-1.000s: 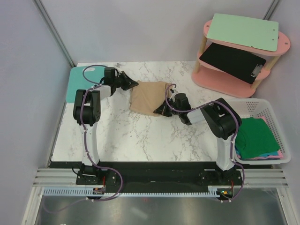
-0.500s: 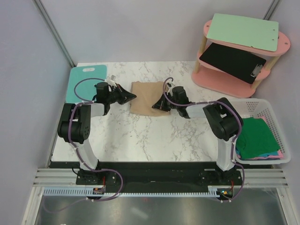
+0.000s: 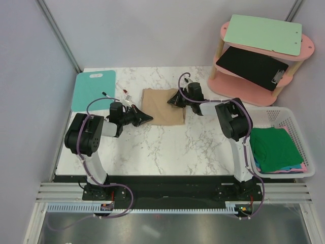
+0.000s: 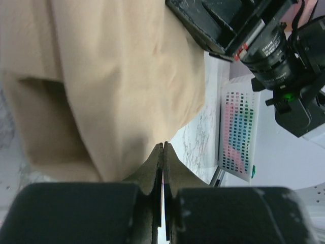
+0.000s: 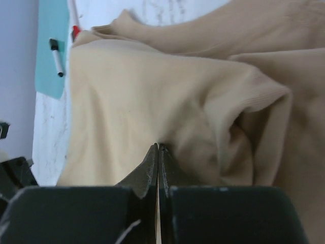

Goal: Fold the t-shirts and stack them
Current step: Smooth out wrinkles on the folded tshirt

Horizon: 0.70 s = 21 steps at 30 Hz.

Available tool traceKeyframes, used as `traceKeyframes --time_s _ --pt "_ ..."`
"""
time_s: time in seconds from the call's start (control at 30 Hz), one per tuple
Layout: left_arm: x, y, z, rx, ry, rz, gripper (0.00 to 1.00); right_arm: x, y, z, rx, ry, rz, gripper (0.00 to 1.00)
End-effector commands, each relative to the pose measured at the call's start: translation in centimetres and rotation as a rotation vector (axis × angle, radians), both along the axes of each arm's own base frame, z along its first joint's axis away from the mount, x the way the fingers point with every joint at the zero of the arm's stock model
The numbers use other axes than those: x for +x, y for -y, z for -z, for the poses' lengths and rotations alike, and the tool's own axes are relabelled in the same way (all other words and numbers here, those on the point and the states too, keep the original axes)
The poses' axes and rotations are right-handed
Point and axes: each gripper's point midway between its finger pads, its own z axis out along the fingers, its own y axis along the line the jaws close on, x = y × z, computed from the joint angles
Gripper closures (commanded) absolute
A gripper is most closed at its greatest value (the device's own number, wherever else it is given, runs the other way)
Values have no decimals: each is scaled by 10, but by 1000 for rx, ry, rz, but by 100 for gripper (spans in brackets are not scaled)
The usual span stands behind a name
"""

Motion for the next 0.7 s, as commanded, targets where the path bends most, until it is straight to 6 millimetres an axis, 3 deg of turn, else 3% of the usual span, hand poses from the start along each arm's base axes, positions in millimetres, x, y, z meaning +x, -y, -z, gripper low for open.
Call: traceKeyframes --time_s 0.0,0.17,0.27,0.37,0.5,0.53,0.57,0.6,0.63,0.67 --pt "-11 0 6 -28 -3 -1 98 22 14 17 -34 11 44 100" --pt "-25 -4 23 -6 -36 -6 98 24 25 35 -41 -8 70 100" --pt "-27 -4 25 -8 -42 2 98 23 26 33 -34 1 64 100" --pt "-25 -2 9 -19 -1 16 98 24 26 20 -18 19 56 100" --pt "-19 -4 -15 50 37 38 98 22 25 -24 10 82 36 98" --pt "-18 -6 -19 80 39 37 87 20 27 -30 4 85 33 98" --pt "-16 -9 -25 112 51 33 73 18 27 -50 10 112 27 96" --pt "-2 -15 -49 178 153 12 61 16 29 -58 5 122 24 94" --pt "-10 -21 -43 234 89 14 36 10 31 -60 -12 113 20 92" --pt "-6 -26 -49 281 104 3 26 7 34 -81 -23 158 14 85"
